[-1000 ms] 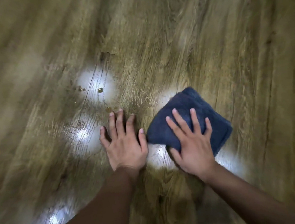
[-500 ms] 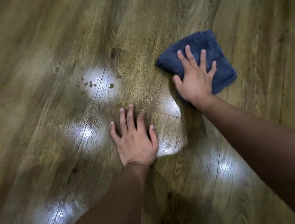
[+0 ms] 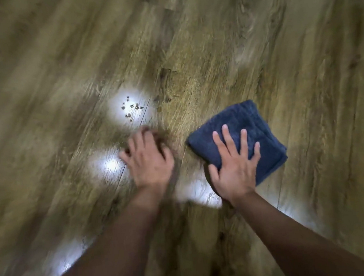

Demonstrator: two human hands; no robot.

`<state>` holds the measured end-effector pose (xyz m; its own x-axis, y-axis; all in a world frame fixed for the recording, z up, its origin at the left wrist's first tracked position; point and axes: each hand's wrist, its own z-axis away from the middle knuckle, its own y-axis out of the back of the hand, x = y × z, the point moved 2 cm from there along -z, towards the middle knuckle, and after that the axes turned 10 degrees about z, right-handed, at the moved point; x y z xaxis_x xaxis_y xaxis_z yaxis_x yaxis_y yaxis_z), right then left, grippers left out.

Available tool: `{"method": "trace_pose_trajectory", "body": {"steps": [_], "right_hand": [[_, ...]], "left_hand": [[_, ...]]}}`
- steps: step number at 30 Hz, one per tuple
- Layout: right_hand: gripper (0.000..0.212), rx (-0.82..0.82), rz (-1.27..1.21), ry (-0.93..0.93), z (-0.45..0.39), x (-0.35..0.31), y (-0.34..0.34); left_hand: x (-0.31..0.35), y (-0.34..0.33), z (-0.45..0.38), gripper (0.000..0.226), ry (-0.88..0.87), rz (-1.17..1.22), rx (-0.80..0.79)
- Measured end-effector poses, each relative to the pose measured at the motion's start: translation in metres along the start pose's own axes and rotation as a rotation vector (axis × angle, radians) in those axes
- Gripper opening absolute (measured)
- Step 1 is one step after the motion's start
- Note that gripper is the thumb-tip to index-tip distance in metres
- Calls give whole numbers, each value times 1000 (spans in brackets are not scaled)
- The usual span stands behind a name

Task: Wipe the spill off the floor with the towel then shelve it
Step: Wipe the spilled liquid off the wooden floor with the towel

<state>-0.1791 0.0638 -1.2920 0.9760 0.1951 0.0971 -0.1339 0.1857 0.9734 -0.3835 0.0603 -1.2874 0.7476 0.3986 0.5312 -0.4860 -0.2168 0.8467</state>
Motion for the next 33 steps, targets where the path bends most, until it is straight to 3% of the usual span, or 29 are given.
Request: {"method": "trace_pose_trajectory", "body": {"steps": [4, 16, 19, 25, 29, 33], "right_hand": [[81, 0, 1, -21, 0, 0, -1], [82, -27, 25, -22, -8, -14, 2], [83, -23, 36, 62, -32, -50, 14], [82, 92, 58, 386, -124, -192, 43], [77, 60, 24, 397, -175, -248, 60], [75, 83, 18, 375, -172, -245, 58]], "left_hand": [[-75, 38, -37, 49, 261, -154, 99], [-101, 36, -37, 54, 198, -165, 73], [-101, 36, -38, 55, 202, -169, 70], [-102, 35, -37, 57, 190, -165, 88], [-101, 35, -37, 56, 174, -194, 104], [-102, 37, -37, 52, 168, -168, 117]]}}
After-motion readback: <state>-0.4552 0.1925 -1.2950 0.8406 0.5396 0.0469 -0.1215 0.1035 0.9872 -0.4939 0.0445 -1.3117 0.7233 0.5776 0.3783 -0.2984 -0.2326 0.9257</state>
